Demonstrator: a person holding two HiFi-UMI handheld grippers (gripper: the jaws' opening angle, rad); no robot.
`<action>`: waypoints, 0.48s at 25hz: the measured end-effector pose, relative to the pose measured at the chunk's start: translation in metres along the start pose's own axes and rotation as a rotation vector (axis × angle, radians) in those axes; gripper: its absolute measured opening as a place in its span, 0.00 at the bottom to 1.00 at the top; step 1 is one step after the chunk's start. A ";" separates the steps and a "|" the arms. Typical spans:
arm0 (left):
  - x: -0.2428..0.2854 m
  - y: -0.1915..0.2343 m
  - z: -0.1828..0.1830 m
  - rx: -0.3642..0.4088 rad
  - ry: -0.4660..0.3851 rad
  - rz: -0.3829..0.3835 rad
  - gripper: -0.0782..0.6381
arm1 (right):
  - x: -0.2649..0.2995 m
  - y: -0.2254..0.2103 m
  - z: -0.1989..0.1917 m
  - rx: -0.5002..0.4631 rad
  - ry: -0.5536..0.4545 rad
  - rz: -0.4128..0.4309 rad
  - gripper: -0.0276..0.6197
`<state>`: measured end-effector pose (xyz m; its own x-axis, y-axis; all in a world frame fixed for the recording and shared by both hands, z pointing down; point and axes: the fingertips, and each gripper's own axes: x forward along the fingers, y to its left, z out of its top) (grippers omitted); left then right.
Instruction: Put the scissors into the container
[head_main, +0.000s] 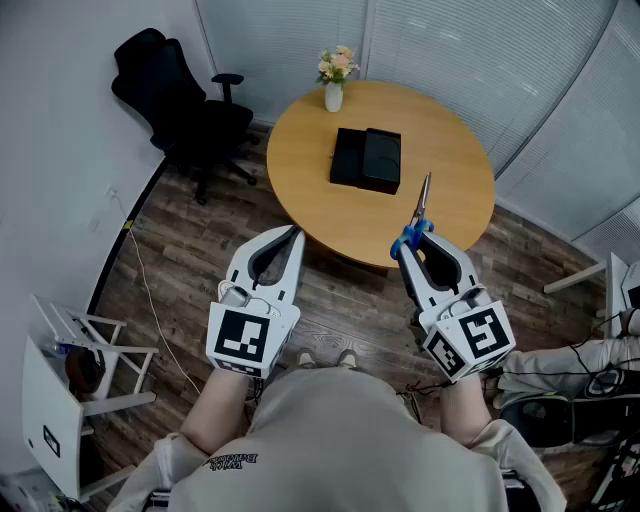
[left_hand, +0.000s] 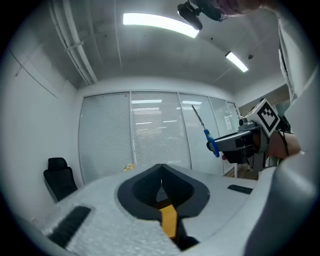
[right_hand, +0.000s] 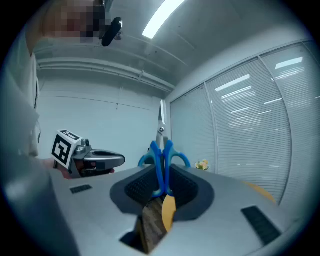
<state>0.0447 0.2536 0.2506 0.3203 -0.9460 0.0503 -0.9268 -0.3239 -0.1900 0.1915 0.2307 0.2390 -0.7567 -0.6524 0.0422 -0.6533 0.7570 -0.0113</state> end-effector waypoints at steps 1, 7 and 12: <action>0.000 -0.001 -0.001 -0.001 0.004 0.000 0.14 | -0.001 -0.001 -0.001 0.008 0.002 -0.005 0.19; 0.002 -0.005 0.001 -0.007 0.009 0.001 0.14 | -0.005 -0.011 -0.004 0.066 0.010 -0.012 0.19; 0.004 -0.009 0.008 -0.044 -0.004 -0.005 0.14 | -0.008 -0.015 -0.005 0.074 0.009 0.001 0.19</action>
<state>0.0564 0.2526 0.2447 0.3253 -0.9444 0.0469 -0.9330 -0.3287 -0.1467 0.2072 0.2249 0.2443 -0.7576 -0.6507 0.0512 -0.6525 0.7530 -0.0849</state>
